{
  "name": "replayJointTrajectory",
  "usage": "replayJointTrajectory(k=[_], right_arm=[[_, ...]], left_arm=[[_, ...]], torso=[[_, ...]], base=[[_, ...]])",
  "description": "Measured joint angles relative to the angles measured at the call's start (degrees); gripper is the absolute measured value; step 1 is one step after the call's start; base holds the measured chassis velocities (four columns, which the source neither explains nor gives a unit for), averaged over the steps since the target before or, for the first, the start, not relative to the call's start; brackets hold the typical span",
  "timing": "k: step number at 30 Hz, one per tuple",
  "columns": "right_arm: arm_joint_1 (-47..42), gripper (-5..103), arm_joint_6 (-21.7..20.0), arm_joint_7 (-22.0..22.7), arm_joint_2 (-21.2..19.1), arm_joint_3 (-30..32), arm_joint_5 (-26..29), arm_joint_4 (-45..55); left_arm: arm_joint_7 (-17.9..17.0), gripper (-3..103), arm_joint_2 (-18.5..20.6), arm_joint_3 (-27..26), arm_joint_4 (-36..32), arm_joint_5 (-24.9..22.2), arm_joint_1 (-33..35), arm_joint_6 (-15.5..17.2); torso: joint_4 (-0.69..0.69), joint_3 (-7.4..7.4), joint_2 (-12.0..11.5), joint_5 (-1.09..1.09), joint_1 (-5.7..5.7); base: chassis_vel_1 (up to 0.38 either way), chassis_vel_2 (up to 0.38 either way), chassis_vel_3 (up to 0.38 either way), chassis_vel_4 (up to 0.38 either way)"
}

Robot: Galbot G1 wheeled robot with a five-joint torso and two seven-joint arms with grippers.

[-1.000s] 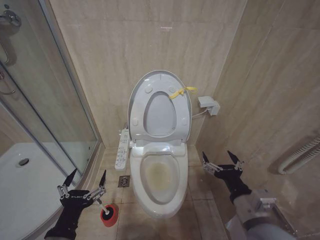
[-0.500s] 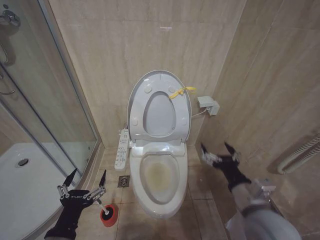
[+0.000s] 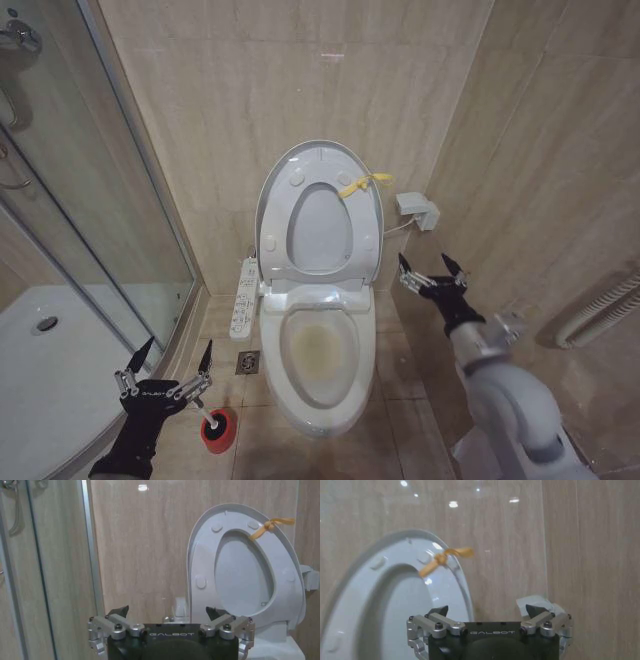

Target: Open the toilet lid, clean the toilet bowl with a toilet brush, close the toilet lid, and flush.

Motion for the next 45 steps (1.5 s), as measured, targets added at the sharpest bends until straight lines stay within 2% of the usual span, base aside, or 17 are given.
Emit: replayJointTrajectory(k=[14, 22, 30, 34, 45], right_arm=[[20.53, 100, 3.07, 0.68, -3.00, -4.93, -1.03, -18.47], [29.52, 100, 5.74, 0.97, -1.68, -8.60, -3.67, -27.45], [33.08, 100, 7.68, 1.80, -0.77, -9.53, -3.87, -31.09], [34.39, 100, 6.54, 1.16, -0.90, -9.03, -4.48, -31.59], [33.98, 100, 8.29, 1.43, -0.23, -9.47, -4.59, -31.74]], left_arm=[[0.00, 100, 0.00, 0.00, 0.00, 0.00, 0.00, 0.00], [0.00, 100, 0.00, 0.00, 0.00, 0.00, 0.00, 0.00], [0.00, 100, 0.00, 0.00, 0.00, 0.00, 0.00, 0.00], [0.00, 100, 0.00, 0.00, 0.00, 0.00, 0.00, 0.00], [0.00, 100, 0.00, 0.00, 0.00, 0.00, 0.00, 0.00]], torso=[[-0.01, 0.00, 0.00, 0.00, 0.00], [0.00, 0.00, 0.00, 0.00, 0.00], [0.00, 0.00, 0.00, 0.00, 0.00], [-0.01, -0.01, 0.01, -0.01, 0.00], [0.00, -0.01, 0.01, -0.01, -0.02]], base=[[0.000, 0.000, 0.000, 0.000], [0.000, 0.000, 0.000, 0.000], [0.000, 0.000, 0.000, 0.000], [0.000, 0.000, 0.000, 0.000], [-0.005, 0.004, 0.003, -0.006]])
